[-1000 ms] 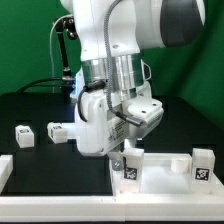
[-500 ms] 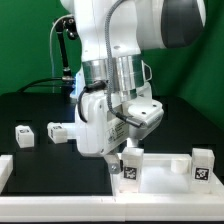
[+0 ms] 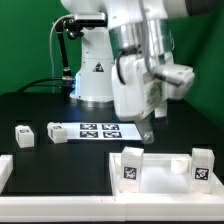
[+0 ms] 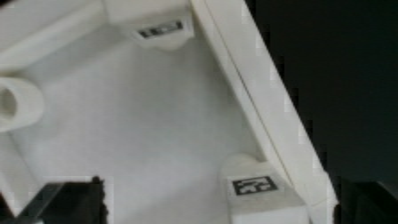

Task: Assemble square table

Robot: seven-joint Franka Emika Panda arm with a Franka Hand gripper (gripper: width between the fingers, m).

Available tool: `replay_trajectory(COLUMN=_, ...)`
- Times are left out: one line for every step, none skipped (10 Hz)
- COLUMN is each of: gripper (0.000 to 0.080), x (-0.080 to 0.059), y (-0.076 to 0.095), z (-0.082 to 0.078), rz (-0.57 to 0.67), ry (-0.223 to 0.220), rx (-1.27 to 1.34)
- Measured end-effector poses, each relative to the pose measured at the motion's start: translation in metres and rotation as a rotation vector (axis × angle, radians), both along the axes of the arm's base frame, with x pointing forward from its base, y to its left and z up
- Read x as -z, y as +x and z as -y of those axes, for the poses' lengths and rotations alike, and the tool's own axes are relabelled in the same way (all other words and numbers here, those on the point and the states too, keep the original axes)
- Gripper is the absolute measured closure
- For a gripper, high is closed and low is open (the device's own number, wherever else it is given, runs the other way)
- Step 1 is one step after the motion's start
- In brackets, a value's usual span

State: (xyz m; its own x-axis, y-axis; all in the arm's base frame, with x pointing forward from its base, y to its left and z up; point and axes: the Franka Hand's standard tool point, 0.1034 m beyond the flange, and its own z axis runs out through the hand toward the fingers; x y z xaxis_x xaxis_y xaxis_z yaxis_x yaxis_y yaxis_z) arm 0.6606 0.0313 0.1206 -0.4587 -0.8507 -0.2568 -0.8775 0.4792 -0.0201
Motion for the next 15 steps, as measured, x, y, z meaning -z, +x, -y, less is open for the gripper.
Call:
replay_trajectory(gripper=0.0151, x=0.002, y=-0.001, z=0.001, rz=-0.001, ry=-0.001, rx=0.001)
replay_trajectory(gripper=0.0151, x=0.002, y=-0.001, z=0.0, rz=-0.002, ry=-0.001, rx=0.0)
replay_trajectory(gripper=0.0151, x=0.002, y=-0.001, z=0.0, rz=-0.002, ry=-0.002, rx=0.0)
replay_trajectory(gripper=0.0151, x=0.003, y=-0.001, z=0.0, rz=-0.003, ry=-0.002, rx=0.0)
replay_trajectory(gripper=0.0151, x=0.003, y=-0.001, z=0.0, rz=-0.004, ry=-0.002, rx=0.0)
replay_trajectory(gripper=0.0151, x=0.004, y=-0.003, z=-0.001, rz=-0.006, ry=-0.002, rx=-0.004)
replay_trajectory(gripper=0.0151, x=0.008, y=-0.016, z=-0.008, rz=-0.004, ry=-0.008, rx=-0.096)
replay_trajectory(gripper=0.0151, x=0.011, y=-0.036, z=-0.012, rz=-0.017, ry=-0.007, rx=-0.197)
replay_trajectory(gripper=0.0151, x=0.014, y=-0.049, z=-0.011, rz=-0.044, ry=0.0, rx=-0.27)
replay_trajectory(gripper=0.0151, x=0.018, y=-0.057, z=-0.008, rz=-0.067, ry=0.004, rx=-0.329)
replay_trajectory(gripper=0.0151, x=0.019, y=-0.059, z=-0.008, rz=-0.077, ry=0.007, rx=-0.324)
replay_trajectory(gripper=0.0151, x=0.019, y=-0.058, z=-0.009, rz=-0.074, ry=0.006, rx=-0.325)
replay_trajectory(gripper=0.0151, x=0.019, y=-0.059, z=-0.009, rz=-0.075, ry=0.006, rx=-0.326)
replay_trajectory(gripper=0.0151, x=0.02, y=-0.059, z=-0.009, rz=-0.075, ry=0.006, rx=-0.326)
replay_trajectory(gripper=0.0151, x=0.021, y=-0.059, z=-0.009, rz=-0.071, ry=-0.001, rx=-0.327)
